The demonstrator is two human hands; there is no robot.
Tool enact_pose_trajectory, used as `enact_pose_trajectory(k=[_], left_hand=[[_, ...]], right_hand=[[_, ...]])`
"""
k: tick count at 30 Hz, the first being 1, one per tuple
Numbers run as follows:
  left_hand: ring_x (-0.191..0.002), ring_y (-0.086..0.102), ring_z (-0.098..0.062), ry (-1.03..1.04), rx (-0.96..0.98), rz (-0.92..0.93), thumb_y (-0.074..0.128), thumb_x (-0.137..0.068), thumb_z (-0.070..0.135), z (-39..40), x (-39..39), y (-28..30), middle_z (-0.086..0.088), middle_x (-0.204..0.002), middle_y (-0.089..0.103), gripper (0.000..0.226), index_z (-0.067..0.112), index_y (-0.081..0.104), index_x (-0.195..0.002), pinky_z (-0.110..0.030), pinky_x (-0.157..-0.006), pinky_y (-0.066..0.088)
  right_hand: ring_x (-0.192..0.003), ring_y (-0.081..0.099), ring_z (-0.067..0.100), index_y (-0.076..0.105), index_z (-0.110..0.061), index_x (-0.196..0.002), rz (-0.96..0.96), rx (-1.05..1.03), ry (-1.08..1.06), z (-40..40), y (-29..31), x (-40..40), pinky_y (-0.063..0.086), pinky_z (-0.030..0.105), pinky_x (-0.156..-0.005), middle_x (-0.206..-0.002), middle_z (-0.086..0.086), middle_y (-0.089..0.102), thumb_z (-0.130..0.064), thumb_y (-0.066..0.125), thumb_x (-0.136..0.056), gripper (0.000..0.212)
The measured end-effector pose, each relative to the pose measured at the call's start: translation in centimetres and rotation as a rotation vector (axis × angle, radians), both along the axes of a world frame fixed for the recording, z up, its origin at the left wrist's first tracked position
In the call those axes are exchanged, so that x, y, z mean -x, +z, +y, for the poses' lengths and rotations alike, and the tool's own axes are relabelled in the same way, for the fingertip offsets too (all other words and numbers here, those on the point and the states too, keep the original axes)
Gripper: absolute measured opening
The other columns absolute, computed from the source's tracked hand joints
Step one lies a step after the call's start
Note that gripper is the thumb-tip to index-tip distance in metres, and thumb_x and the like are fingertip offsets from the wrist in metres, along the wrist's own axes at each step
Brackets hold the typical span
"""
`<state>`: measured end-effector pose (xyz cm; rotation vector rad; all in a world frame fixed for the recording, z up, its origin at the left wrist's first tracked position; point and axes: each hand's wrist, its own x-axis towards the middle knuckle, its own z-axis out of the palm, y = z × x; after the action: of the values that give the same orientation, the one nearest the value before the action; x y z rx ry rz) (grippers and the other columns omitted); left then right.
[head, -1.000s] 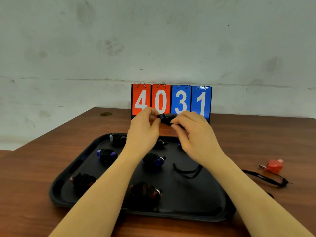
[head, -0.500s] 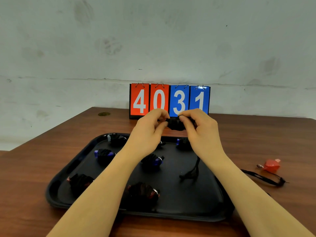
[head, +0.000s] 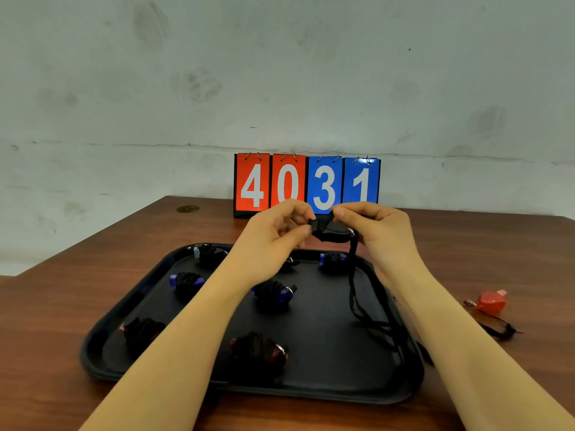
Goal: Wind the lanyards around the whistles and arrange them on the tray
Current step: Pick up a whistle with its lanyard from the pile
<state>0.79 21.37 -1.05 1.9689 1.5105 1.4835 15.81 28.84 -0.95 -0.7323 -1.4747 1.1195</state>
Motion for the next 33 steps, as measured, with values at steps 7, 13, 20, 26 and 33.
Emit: enact_pose_trajectory(k=[7, 13, 20, 26, 33], left_hand=[[-0.054, 0.056, 0.000, -0.060, -0.004, -0.337, 0.055, -0.088, 0.001, 0.0, -0.2, 0.3, 0.005, -0.067, 0.057, 0.015, 0.015, 0.058, -0.092, -0.008, -0.059, 0.045], [-0.055, 0.053, -0.005, 0.104, -0.020, -0.390, 0.055, -0.089, 0.007, 0.8, 0.1, -0.1, 0.003, -0.067, 0.057, 0.014, 0.021, 0.056, -0.090, -0.022, -0.067, 0.051], [-0.069, 0.054, -0.004, 0.245, -0.031, -0.277, 0.055, -0.089, 0.011, 1.4, 0.3, -0.5, 0.005, -0.081, 0.058, 0.009, 0.018, 0.055, -0.095, -0.012, -0.063, 0.046], [-0.071, 0.052, -0.002, 0.342, -0.070, -0.162, 0.052, -0.091, 0.011, 1.5, 0.5, -0.8, 0.010, -0.081, 0.054, 0.010, 0.020, 0.052, -0.096, 0.000, -0.059, 0.040], [-0.069, 0.049, -0.002, 0.343, -0.067, -0.045, 0.051, -0.092, 0.011, 1.5, 0.6, -0.9, 0.013, -0.079, 0.050, 0.012, 0.022, 0.052, -0.095, 0.000, -0.061, 0.039]], right_hand=[[-0.061, 0.057, 0.010, 0.072, -0.013, -0.074, -0.044, 0.007, 0.095, -0.7, -0.4, 0.6, 0.052, 0.034, -0.076, -0.071, 0.009, 0.065, -0.011, 0.064, -0.083, 0.012], [-0.057, 0.054, 0.007, 0.073, -0.015, -0.077, -0.119, -0.088, 0.160, -1.3, -1.0, 1.3, 0.048, 0.022, -0.065, -0.067, 0.004, 0.068, -0.010, 0.066, -0.082, 0.010], [-0.055, 0.054, 0.003, 0.072, -0.019, -0.078, -0.228, -0.215, 0.143, -1.6, -1.2, 1.2, 0.050, 0.019, -0.065, -0.066, -0.003, 0.068, -0.013, 0.065, -0.083, 0.011], [-0.060, 0.058, 0.001, 0.072, -0.016, -0.086, -0.283, -0.298, 0.210, -1.8, -0.8, 1.0, 0.049, 0.016, -0.064, -0.070, 0.001, 0.069, -0.013, 0.064, -0.084, 0.009], [-0.089, 0.054, 0.014, 0.067, -0.010, -0.093, -0.565, -0.987, -0.222, -0.4, -1.5, 0.8, 0.045, 0.024, -0.078, -0.098, 0.000, 0.060, -0.025, 0.048, -0.090, 0.025]])
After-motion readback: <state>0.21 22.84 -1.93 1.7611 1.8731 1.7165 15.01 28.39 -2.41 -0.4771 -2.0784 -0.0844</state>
